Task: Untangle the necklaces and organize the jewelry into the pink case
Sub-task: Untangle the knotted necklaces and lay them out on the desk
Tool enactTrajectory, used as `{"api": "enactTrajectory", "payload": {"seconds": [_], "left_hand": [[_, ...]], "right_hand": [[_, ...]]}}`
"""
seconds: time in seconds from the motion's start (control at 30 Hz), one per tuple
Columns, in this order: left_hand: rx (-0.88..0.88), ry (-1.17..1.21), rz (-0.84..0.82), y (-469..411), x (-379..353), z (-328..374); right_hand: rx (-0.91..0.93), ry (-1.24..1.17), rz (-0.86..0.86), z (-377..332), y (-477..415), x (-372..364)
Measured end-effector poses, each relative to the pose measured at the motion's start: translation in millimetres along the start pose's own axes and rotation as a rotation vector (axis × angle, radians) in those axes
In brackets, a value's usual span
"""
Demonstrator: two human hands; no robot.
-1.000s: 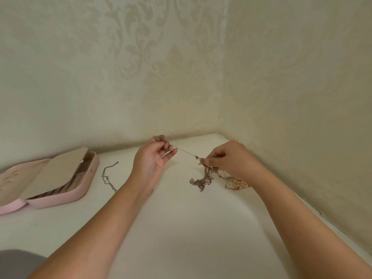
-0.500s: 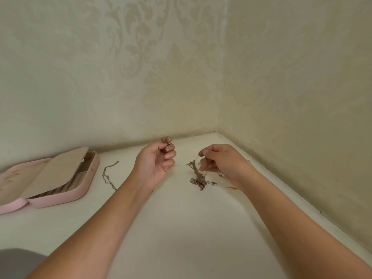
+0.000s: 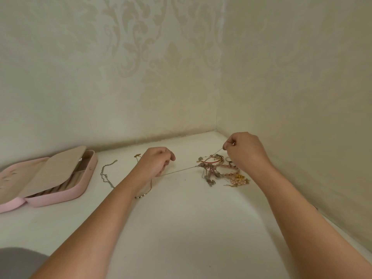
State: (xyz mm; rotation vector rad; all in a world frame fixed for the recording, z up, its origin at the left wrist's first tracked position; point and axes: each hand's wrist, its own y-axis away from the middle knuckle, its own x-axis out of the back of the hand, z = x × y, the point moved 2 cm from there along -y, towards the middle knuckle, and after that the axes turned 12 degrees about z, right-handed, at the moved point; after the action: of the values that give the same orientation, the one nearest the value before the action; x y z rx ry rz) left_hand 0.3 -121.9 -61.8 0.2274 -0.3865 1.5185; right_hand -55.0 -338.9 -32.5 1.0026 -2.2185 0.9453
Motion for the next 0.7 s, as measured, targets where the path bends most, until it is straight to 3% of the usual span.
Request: {"api": "enactTrajectory", "payload": {"seconds": [0.1, 0.23, 0.33, 0.4, 0.57, 0.7], "left_hand": [[-0.141, -0.243, -0.148, 5, -5, -3], [-0.219, -0.252, -0.346, 12, -10, -1], [-0.224, -0.230, -0.390, 15, -12, -3], [-0.251, -0.231, -0.352, 13, -14, -3], [-0.103, 0.093, -0.274, 14, -9, 6], [-0.045, 0.270, -0.284, 16, -6, 13]], "right_hand": [[0.034, 0.021, 0.008, -1, 3, -3], [0.048, -0.143, -0.014, -3, 3, -4], [0.032, -0.250, -0.069, -5, 5, -6], [0.058, -0.185, -0.069, -5, 5, -8], [0.127, 0.244, -0.099, 2, 5, -13], [0.122, 0.147, -0.116, 0, 9, -18]]}}
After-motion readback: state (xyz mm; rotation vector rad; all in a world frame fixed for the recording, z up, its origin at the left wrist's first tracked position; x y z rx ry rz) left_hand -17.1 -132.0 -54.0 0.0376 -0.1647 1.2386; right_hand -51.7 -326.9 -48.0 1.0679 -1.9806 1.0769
